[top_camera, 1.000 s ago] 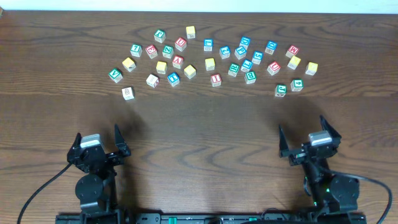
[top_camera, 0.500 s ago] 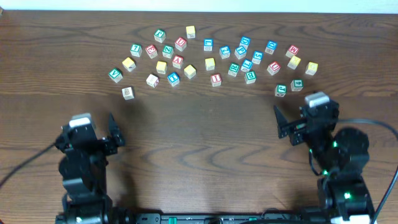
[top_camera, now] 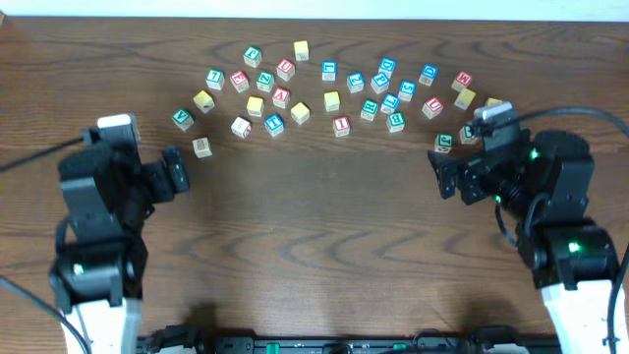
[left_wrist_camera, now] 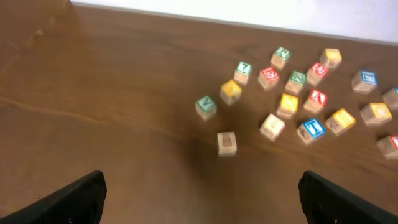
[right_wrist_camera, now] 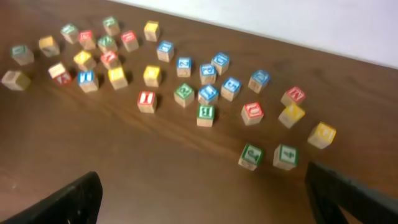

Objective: Spell out CORL
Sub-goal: 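Raise both arms and move grippers forward over the block pile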

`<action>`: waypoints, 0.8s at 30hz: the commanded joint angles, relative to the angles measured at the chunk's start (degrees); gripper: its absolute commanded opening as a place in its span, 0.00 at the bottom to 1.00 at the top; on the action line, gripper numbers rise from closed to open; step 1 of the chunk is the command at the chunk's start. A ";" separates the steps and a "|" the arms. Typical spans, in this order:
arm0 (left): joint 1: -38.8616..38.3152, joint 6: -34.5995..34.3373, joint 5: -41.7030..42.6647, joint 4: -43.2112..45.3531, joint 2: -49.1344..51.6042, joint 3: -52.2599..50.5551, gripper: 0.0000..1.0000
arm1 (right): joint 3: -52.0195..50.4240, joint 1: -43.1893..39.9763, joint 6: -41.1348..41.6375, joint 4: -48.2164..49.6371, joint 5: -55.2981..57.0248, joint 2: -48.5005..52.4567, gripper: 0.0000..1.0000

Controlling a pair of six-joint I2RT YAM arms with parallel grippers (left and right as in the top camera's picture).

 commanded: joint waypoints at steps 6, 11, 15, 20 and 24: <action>-0.20 0.81 3.34 -12.13 12.66 17.81 0.97 | 12.09 0.11 -0.59 -9.40 -0.87 8.74 0.99; -0.20 0.81 3.98 -19.54 20.17 26.99 0.98 | 19.85 0.11 -0.61 -16.46 -0.94 15.54 0.99; -0.20 0.83 4.90 -25.92 26.12 34.36 0.97 | 25.90 0.11 -0.61 -21.70 -1.31 20.81 0.99; -0.20 0.79 5.92 -30.97 31.17 38.75 0.97 | 29.00 0.11 -0.61 -23.32 -1.25 24.46 0.99; -0.20 0.81 5.84 -31.08 32.81 38.75 0.98 | 28.92 0.13 -0.61 -22.10 -0.81 25.00 0.99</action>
